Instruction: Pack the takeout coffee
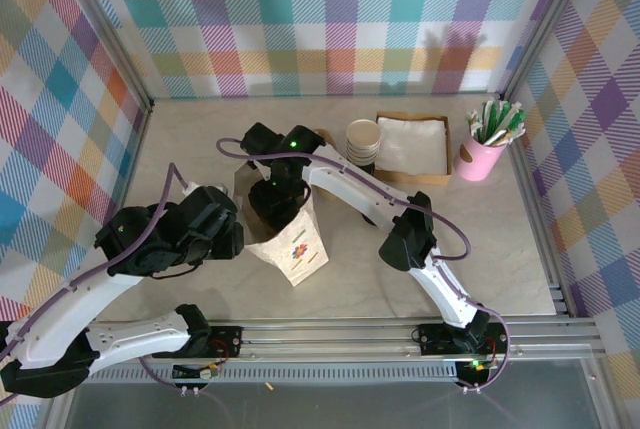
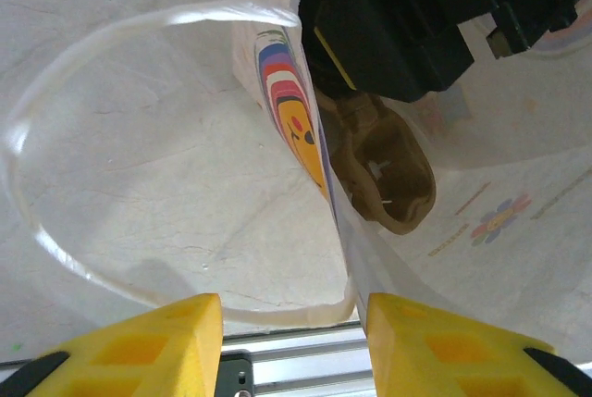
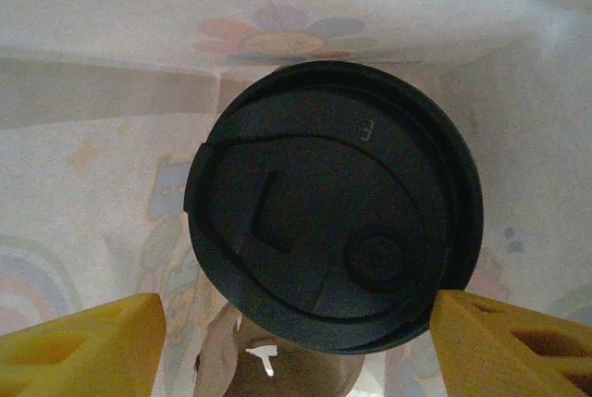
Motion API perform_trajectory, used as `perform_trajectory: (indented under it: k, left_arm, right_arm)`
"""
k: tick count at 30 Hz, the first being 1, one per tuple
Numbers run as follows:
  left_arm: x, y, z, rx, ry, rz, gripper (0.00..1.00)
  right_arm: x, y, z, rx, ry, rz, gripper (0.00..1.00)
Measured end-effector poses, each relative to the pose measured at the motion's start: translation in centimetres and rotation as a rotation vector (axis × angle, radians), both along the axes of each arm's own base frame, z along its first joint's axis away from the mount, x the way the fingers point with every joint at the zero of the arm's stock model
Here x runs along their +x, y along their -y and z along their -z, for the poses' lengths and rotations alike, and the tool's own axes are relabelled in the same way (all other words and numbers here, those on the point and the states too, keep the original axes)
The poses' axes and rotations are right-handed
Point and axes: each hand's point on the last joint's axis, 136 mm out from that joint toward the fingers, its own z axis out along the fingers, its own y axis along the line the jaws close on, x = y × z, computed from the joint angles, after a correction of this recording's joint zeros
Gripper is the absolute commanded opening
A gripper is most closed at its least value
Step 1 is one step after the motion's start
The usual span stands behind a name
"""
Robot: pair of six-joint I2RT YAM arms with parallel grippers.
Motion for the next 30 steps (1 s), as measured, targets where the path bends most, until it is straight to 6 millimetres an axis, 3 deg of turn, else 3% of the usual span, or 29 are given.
perform_trajectory:
  k: [8,24,30]
  left_arm:
    - [-0.1,-1.6,-0.6,0.036,0.015,-0.055,0.43]
    - [0.5,-1.0,-0.9,0.055,0.013,-0.060,0.44]
    - [1.1,-0.6,-1.6,0.063,0.027,-0.056,0.42]
  right_arm:
    - [0.1,-0.1,-0.4,0.011,0.008,-0.001,0.78]
    - [0.8,0.1,-1.3,0.009,0.058,0.011,0.78]
    - [1.0,0.2,-1.6,0.011,0.073,0.019,0.62]
